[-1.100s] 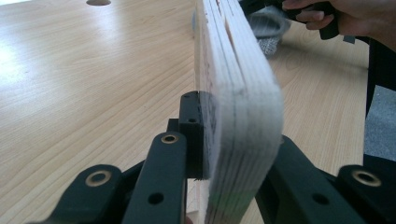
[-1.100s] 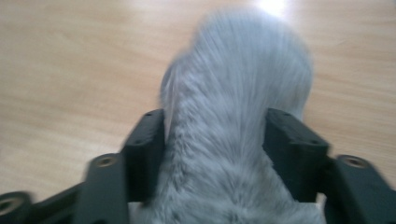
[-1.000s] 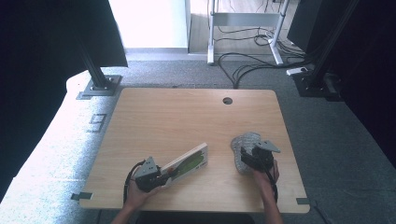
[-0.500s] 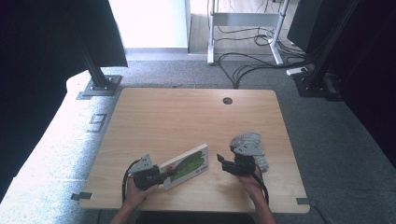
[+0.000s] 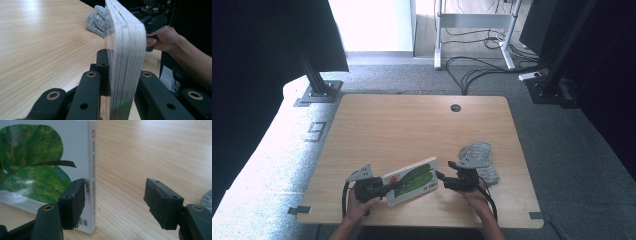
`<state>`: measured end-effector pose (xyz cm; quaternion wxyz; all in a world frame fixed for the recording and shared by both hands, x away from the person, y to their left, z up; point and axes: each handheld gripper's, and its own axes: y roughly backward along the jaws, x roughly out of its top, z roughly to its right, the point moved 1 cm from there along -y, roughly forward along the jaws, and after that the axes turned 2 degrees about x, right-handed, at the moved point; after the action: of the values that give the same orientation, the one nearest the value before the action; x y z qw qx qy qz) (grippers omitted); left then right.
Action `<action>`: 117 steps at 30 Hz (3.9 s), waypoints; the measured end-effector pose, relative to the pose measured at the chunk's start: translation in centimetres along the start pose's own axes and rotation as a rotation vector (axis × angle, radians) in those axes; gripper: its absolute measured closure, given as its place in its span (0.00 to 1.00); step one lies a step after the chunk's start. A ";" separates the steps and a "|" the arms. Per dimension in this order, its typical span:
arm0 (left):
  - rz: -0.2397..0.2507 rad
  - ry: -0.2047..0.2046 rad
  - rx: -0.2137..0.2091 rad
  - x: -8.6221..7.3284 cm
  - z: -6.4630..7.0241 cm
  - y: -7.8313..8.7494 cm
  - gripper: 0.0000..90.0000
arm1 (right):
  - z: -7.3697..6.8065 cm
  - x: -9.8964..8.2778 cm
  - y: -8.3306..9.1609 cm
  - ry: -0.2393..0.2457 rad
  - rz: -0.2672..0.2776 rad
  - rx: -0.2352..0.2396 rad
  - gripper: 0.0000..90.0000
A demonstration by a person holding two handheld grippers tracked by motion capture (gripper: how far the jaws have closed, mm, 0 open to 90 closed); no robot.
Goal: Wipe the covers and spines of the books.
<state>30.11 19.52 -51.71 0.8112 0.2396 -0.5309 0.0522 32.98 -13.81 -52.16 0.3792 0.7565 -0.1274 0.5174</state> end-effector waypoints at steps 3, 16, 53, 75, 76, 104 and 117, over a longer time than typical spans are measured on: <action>-0.004 -0.003 -0.008 0.0 0.0 -0.1 0.88 | -0.1 0.0 -0.1 -0.005 0.003 0.027 0.36; -0.005 0.008 -0.046 -0.1 0.1 -0.4 0.88 | -1.5 -0.2 -1.0 0.036 0.012 0.185 0.40; -0.108 0.020 0.180 -0.6 -0.9 -1.6 0.58 | -1.0 -0.2 -0.2 -0.012 -0.012 0.196 0.66; -0.116 0.037 0.215 -0.7 -1.3 -1.5 0.54 | -1.1 -0.2 -0.2 -0.020 -0.018 0.159 0.66; -0.117 0.033 0.222 -0.7 -1.3 -1.5 0.53 | -1.1 -0.2 -0.2 -0.019 -0.019 0.158 0.66; -0.159 0.037 0.290 -1.1 -1.9 -1.5 0.49 | -0.7 -0.6 -0.4 -0.050 -0.052 0.112 0.65; -0.176 0.024 0.319 -1.2 -2.0 -1.5 0.47 | -0.4 -0.7 -0.5 -0.084 -0.064 0.116 0.65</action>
<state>31.77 19.26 -53.86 0.7706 0.4102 -0.4832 0.0671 32.67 -13.34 -52.96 0.3454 0.8020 -0.0887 0.4792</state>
